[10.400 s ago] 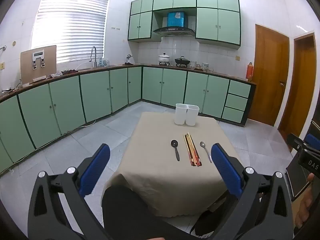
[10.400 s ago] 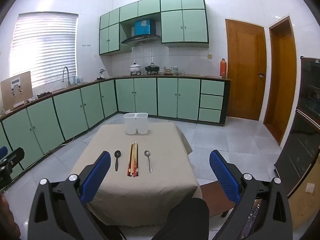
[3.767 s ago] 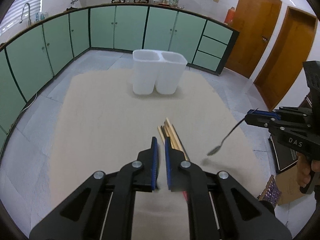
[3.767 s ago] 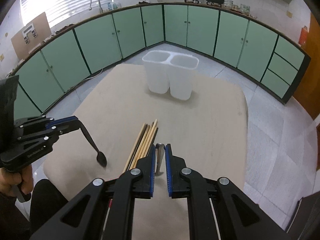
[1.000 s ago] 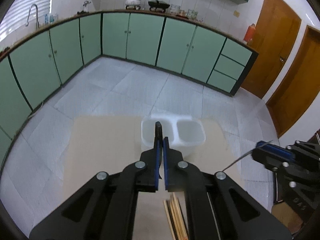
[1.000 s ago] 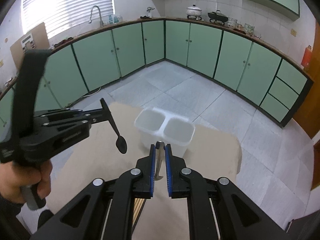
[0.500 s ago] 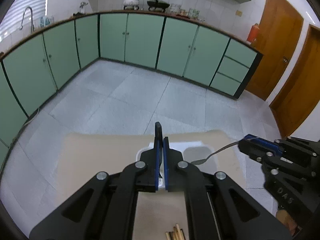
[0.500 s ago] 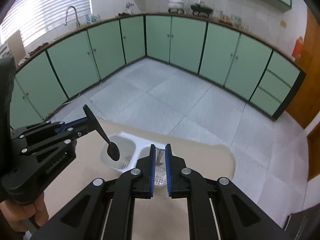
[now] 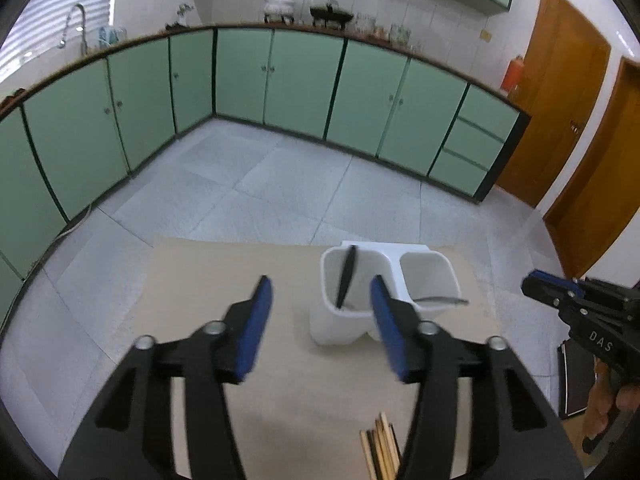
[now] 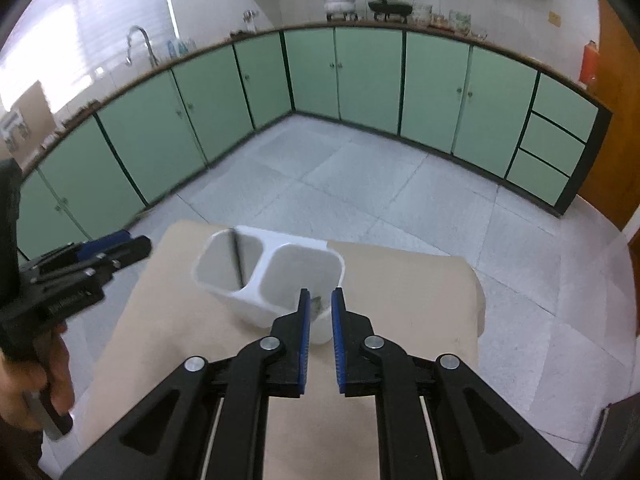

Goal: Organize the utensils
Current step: 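Carry the black spoon into the white holder with the left tool while the right tool inserts the metal spoon, then move both open tools back over the chopstick bundle, then grasp one black chopstick from the bundle with the right tool, then grasp a red-and-wood chopstick with the left tool while the right tool holds the black chopstick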

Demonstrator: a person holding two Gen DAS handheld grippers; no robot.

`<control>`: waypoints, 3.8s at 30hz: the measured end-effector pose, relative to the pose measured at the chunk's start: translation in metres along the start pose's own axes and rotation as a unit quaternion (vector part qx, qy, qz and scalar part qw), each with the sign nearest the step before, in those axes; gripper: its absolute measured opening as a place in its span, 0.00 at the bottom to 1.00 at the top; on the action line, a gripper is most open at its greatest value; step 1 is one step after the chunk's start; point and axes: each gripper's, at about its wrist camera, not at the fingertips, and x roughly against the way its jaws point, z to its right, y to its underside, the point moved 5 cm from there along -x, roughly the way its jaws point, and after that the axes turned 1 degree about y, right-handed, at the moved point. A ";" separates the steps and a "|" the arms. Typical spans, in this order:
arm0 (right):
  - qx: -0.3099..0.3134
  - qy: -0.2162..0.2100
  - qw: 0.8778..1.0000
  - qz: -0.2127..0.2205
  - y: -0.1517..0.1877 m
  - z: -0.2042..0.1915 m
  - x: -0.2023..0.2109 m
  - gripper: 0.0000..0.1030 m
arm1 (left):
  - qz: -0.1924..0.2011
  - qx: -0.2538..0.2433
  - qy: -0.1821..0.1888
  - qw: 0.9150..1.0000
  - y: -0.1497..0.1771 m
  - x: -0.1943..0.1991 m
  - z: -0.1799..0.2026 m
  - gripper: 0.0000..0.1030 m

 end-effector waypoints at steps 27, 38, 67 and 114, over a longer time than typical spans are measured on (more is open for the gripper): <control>0.064 0.008 0.998 0.021 0.343 -0.103 0.040 0.23 | 0.015 0.017 0.002 1.000 0.329 0.122 -0.030 0.82; 0.053 0.017 0.998 0.029 0.340 -0.080 0.033 0.23 | -0.002 -0.042 0.010 0.999 0.348 0.104 0.007 0.82; 0.035 0.015 0.999 0.035 0.321 -0.035 0.019 0.07 | -0.015 -0.117 -0.004 0.993 0.374 0.068 0.055 0.82; 0.034 0.027 0.998 0.049 0.324 -0.048 0.022 0.09 | 0.036 -0.062 -0.010 0.997 0.358 0.061 0.047 0.05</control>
